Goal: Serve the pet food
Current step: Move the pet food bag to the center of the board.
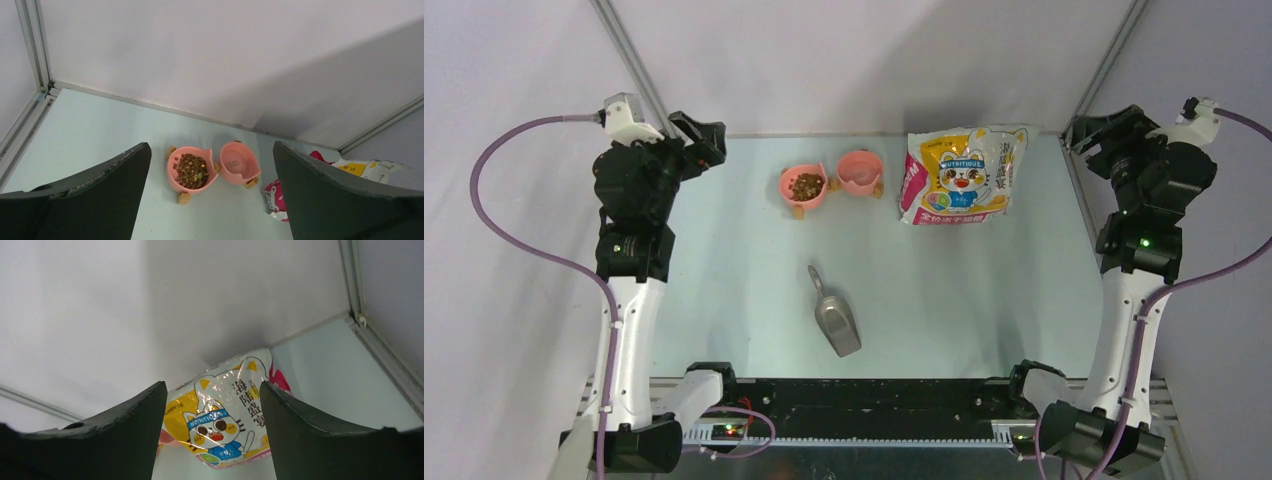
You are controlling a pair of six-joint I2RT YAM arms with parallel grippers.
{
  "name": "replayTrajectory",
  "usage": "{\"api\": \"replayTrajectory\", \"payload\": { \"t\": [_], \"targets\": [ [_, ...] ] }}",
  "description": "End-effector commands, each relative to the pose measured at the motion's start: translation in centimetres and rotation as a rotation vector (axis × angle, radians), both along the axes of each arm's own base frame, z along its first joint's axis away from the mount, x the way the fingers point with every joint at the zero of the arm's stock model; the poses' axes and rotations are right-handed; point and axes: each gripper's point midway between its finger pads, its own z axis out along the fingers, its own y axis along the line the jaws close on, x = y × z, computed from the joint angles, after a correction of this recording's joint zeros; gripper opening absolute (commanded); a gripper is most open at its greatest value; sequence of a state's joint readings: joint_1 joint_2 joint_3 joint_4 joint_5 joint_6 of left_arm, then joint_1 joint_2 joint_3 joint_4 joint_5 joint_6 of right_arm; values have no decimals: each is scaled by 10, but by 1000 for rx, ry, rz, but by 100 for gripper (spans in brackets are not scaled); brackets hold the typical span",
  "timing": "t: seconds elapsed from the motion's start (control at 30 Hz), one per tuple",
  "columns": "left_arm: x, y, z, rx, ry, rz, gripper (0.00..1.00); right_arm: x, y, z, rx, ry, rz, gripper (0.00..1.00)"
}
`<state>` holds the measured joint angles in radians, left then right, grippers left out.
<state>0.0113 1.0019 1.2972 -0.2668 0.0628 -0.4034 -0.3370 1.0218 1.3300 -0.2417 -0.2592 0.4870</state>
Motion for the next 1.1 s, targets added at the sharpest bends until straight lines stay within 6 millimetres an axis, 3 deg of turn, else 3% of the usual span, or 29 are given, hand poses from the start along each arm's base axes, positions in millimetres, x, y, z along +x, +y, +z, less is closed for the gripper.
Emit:
{"api": "replayTrajectory", "payload": {
  "t": [0.0,0.1,0.23,0.27,0.3,0.37,0.4,0.43,0.47,0.5,0.63,0.67,0.73,0.77,0.8,0.83,0.87,0.9,0.93,0.97,1.0,1.03,1.07],
  "targets": [
    [-6,-2,16,-44,-61,-4,100,8,-8,-22,80,66,-44,71],
    [-4,-8,14,-108,-67,-28,100,15,-17,-42,162,125,-87,69],
    [9,-32,-2,-132,-71,-165,100,19,-36,-81,314,218,-164,65],
    [15,-44,-17,-135,-36,-234,100,17,-40,-93,351,252,-183,64],
    [14,-57,-17,-131,-47,-316,100,18,-50,-109,417,287,-210,60],
    [23,-77,-37,-171,18,-413,99,18,-61,-136,512,351,-224,54],
    [32,-91,-56,-199,80,-458,96,22,-60,-153,554,397,-194,52],
    [33,-102,-63,-224,107,-504,94,22,-65,-160,580,411,-197,49],
    [38,-118,-82,-235,160,-540,93,28,-63,-174,609,451,-164,48],
    [42,-125,-89,-227,166,-543,92,29,-63,-180,619,468,-150,46],
    [53,-194,-126,-194,271,-631,92,47,-55,-220,658,578,-80,40],
    [64,-205,-135,-207,298,-637,89,52,-54,-234,665,609,-73,39],
    [75,-233,-150,-216,336,-662,85,64,-54,-249,666,627,-60,35],
    [81,-247,-171,-211,381,-668,84,71,-55,-249,661,611,-50,34],
    [89,-253,-167,-215,379,-654,82,79,-55,-260,689,629,-41,33],
    [94,-264,-186,-215,424,-652,80,87,-57,-266,697,625,-35,32],
    [102,-269,-184,-231,424,-634,76,95,-55,-272,711,634,-25,32],
    [107,-277,-203,-232,463,-628,73,104,-57,-268,697,609,-12,31],
    [114,-281,-202,-245,461,-615,69,112,-51,-277,703,625,8,31],
    [117,-289,-221,-241,496,-613,66,123,-50,-272,684,595,29,31],
    [123,-292,-223,-240,494,-598,61,131,-41,-280,685,609,58,31],
    [126,-298,-240,-231,524,-589,59,142,-39,-283,678,598,81,31],
    [132,-301,-241,-233,518,-571,56,149,-31,-284,672,594,102,31]
  ]
}}
